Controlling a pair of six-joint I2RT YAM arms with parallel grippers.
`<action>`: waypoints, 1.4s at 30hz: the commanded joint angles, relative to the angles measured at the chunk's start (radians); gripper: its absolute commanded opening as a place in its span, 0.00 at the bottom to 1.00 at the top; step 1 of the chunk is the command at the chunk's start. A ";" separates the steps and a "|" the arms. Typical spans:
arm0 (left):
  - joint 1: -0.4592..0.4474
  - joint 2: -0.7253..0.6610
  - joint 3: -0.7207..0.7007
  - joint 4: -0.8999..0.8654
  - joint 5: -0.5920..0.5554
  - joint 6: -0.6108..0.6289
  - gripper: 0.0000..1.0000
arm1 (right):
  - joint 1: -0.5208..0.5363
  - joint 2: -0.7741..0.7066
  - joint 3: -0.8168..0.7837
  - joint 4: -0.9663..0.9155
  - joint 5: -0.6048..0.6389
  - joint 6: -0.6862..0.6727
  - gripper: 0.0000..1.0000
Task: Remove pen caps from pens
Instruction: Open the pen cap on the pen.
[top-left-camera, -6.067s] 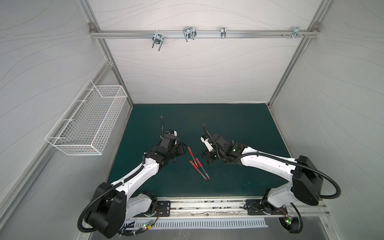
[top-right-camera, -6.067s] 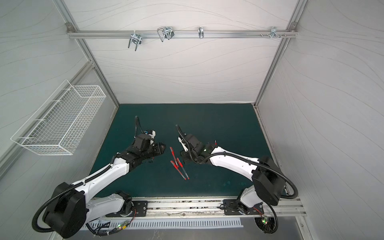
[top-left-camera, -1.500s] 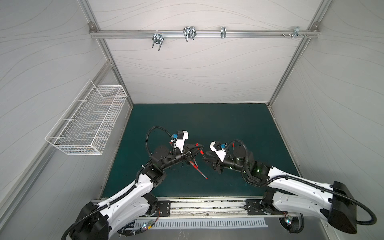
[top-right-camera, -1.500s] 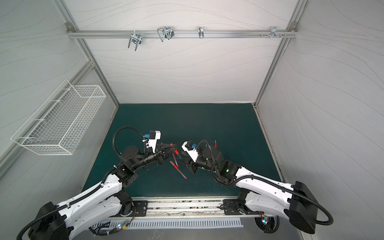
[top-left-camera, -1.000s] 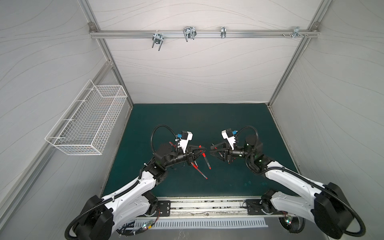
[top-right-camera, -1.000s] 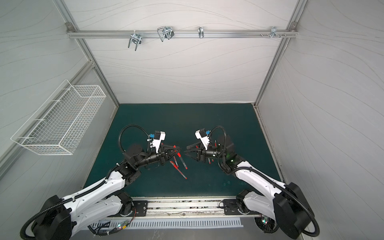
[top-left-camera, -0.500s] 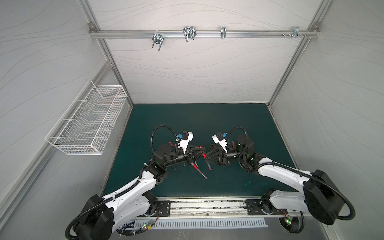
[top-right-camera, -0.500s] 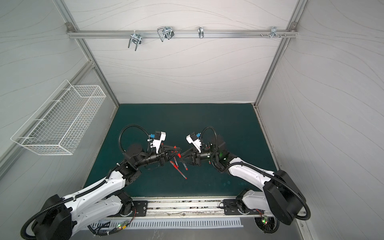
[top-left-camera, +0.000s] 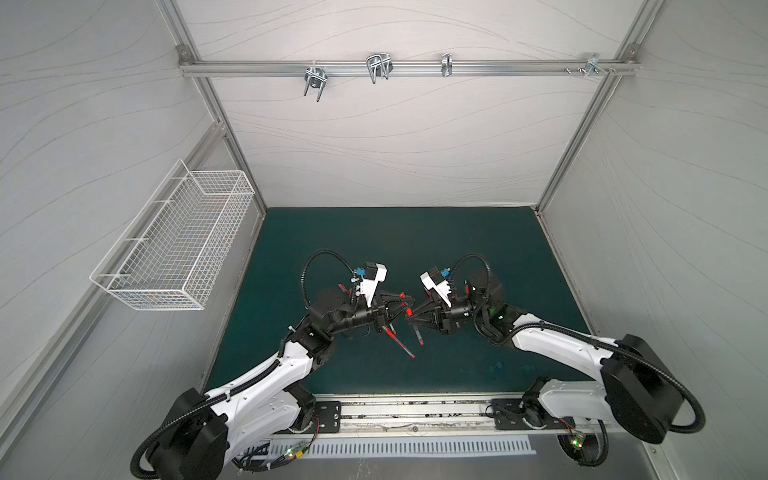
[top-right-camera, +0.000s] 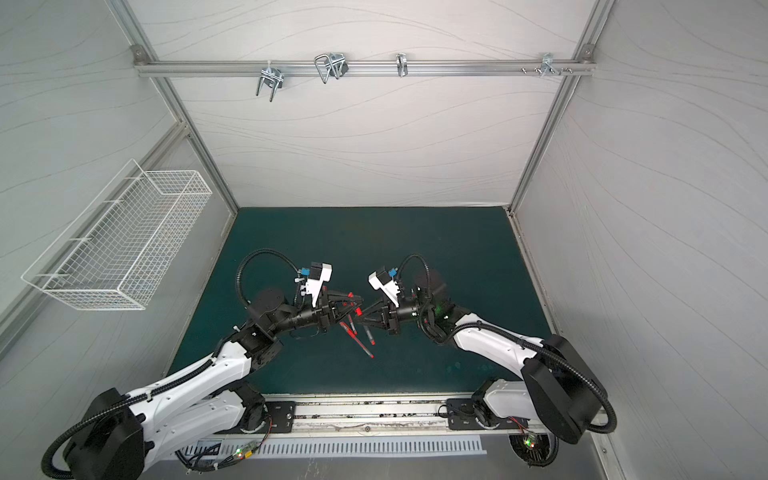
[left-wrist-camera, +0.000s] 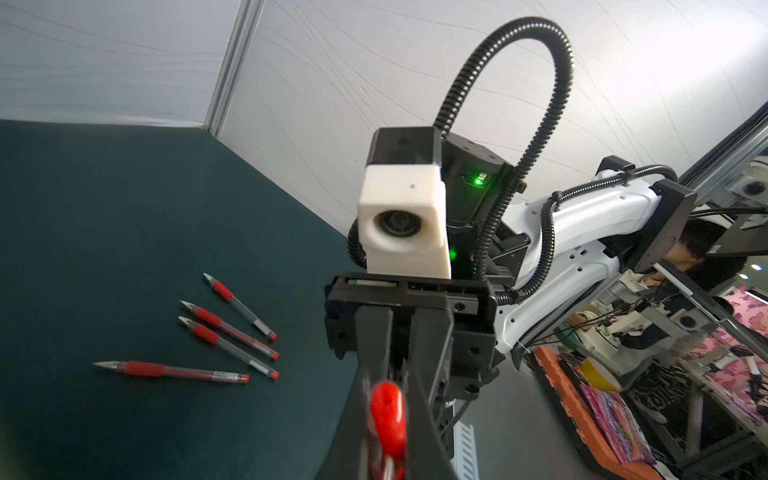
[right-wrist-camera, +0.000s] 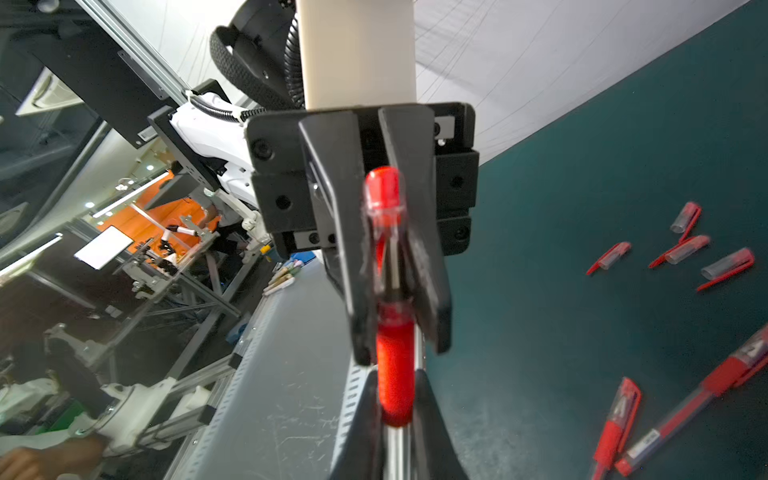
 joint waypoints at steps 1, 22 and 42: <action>-0.005 -0.026 0.045 0.024 -0.031 0.024 0.23 | 0.009 -0.024 0.018 -0.031 0.035 -0.027 0.00; -0.005 -0.013 0.070 -0.069 -0.103 0.032 0.39 | 0.091 -0.132 0.042 -0.286 0.325 -0.197 0.00; -0.005 0.034 0.091 -0.072 -0.070 0.024 0.35 | 0.093 -0.132 0.048 -0.303 0.333 -0.199 0.00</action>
